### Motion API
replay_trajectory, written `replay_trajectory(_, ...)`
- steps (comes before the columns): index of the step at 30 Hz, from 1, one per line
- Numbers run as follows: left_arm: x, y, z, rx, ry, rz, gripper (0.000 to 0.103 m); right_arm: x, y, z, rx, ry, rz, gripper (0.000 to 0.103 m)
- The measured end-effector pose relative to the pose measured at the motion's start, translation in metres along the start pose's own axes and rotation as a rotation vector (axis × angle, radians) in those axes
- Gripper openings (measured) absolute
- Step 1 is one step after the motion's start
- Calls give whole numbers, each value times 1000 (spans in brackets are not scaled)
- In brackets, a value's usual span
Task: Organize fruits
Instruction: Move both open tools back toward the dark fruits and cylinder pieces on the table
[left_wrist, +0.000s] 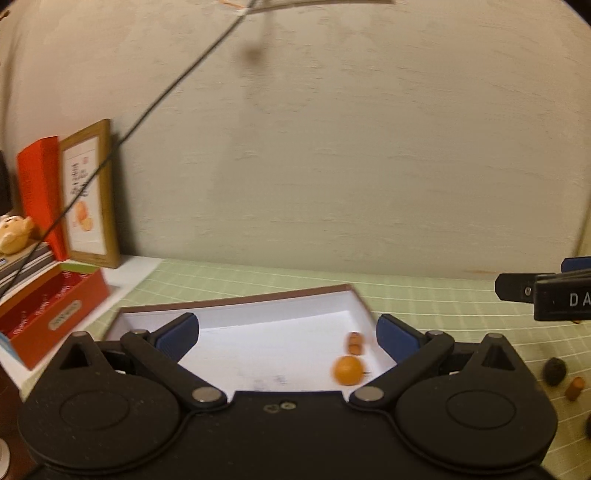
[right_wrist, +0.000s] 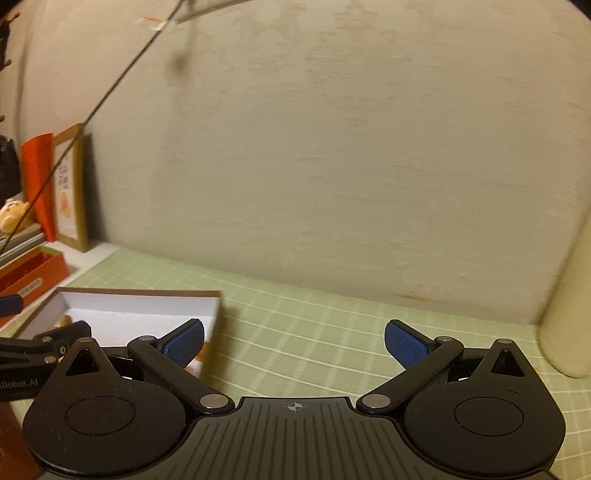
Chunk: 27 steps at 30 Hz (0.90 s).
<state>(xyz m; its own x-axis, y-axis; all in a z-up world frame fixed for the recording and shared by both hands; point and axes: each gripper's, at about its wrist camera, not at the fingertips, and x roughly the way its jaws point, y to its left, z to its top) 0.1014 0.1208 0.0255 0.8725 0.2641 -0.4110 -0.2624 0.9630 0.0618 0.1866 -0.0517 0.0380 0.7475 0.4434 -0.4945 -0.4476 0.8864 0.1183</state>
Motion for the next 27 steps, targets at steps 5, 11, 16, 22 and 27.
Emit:
replay_trajectory(5,3,-36,-3,32,5,-70,97,-13,-34,-6,26,10,-67,103)
replay_trajectory(11,6,-83,-11,72,21,-151,97,-28,-74,-16,48,17,-151,103)
replay_trajectory(16,6,-124,-21,111,46,-220,96,-47,-110,-33,96,50,-224,103)
replay_trajectory(22,6,-170,-35,148,83,-289,93,-66,-142,-54,130,86,-294,103)
replay_trajectory(27,9,-194,-41,170,95,-308,92,-74,-162,-73,153,137,-314,103)
